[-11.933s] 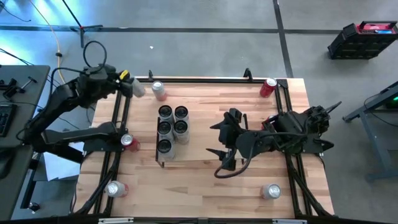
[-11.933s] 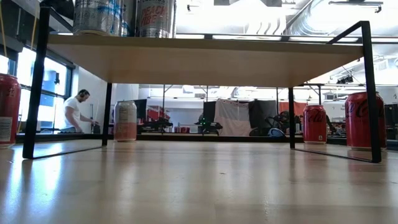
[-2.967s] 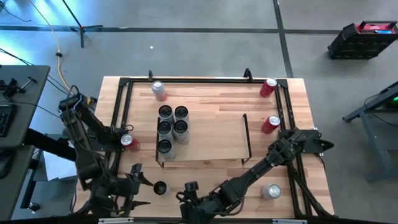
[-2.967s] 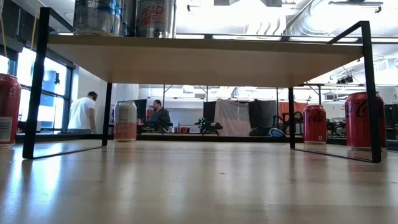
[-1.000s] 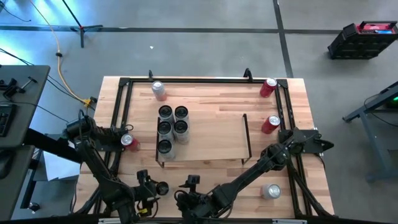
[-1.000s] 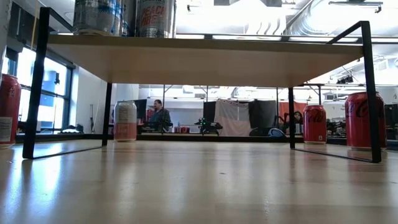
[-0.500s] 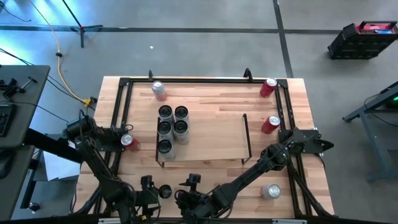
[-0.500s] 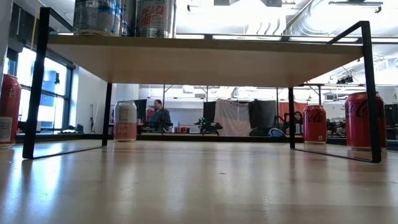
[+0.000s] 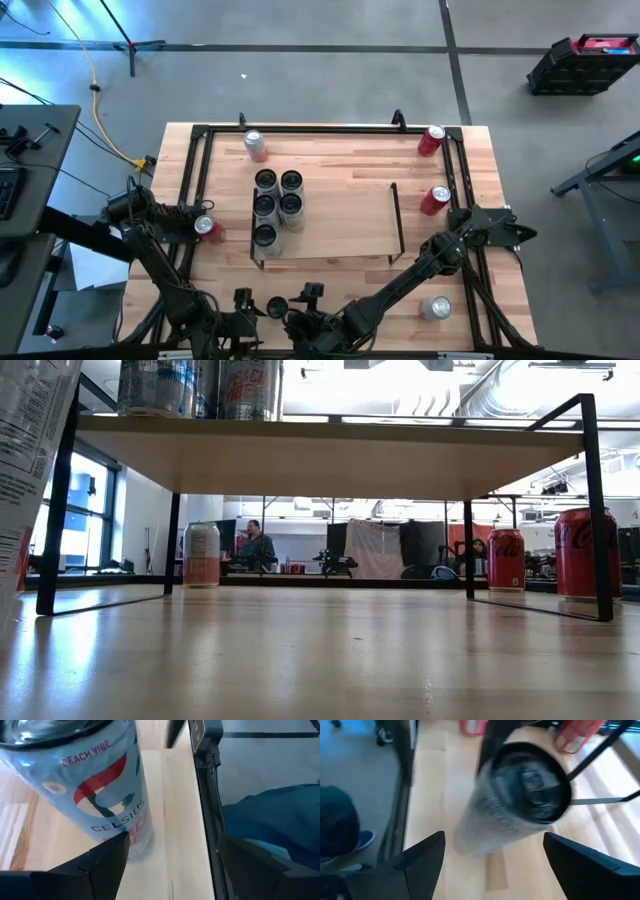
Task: Place canned beverage on shelf
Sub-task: Put the white pink soda can aligned with the other white pink soda cans on the shelf
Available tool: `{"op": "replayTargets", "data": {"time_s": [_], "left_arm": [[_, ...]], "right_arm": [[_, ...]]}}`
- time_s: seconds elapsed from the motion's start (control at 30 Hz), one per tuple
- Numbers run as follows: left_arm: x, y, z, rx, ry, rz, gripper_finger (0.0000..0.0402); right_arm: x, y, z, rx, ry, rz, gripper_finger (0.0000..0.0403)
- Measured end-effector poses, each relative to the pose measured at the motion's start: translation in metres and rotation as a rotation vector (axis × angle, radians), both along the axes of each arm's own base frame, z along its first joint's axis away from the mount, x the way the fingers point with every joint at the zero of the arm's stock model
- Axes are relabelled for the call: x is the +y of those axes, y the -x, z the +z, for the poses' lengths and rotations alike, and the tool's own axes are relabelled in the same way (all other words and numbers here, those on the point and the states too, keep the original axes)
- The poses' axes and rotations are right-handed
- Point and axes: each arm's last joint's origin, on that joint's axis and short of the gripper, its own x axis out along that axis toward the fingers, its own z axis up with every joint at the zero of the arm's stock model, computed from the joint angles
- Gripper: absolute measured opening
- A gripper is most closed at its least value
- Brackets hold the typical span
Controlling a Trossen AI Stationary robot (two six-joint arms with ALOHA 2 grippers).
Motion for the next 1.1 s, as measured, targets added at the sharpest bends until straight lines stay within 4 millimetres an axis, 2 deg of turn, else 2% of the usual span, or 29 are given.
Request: {"op": "replayTargets", "data": {"time_s": [0.27,0.6,0.77,0.87,1.0,1.1], "left_arm": [[-0.001,0.001,-0.001,0.040,0.023,-0.027,0.0294],[-0.002,0.002,-0.001,0.070,0.050,-0.044,0.0294],[0.003,0.009,0.004,0.167,0.080,-0.050,0.0294],[0.007,0.010,0.010,0.135,0.070,-0.018,0.0294],[0.007,0.008,0.012,0.087,0.067,0.003,0.0294],[0.007,0.009,0.012,0.117,0.090,0.002,0.0294]], "right_arm": [[-0.008,-0.001,-0.002,-0.003,0.045,-0.073,0.0323],[-0.013,0.000,-0.004,0.032,0.137,-0.059,0.0323],[-0.005,0.002,-0.003,0.049,0.066,0.010,0.0323],[-0.001,-0.002,0.000,-0.005,0.027,0.012,0.0323],[-0.009,-0.010,-0.003,-0.033,0.032,-0.034,0.0323],[-0.014,-0.011,-0.006,-0.015,0.047,-0.049,0.0323]]}}
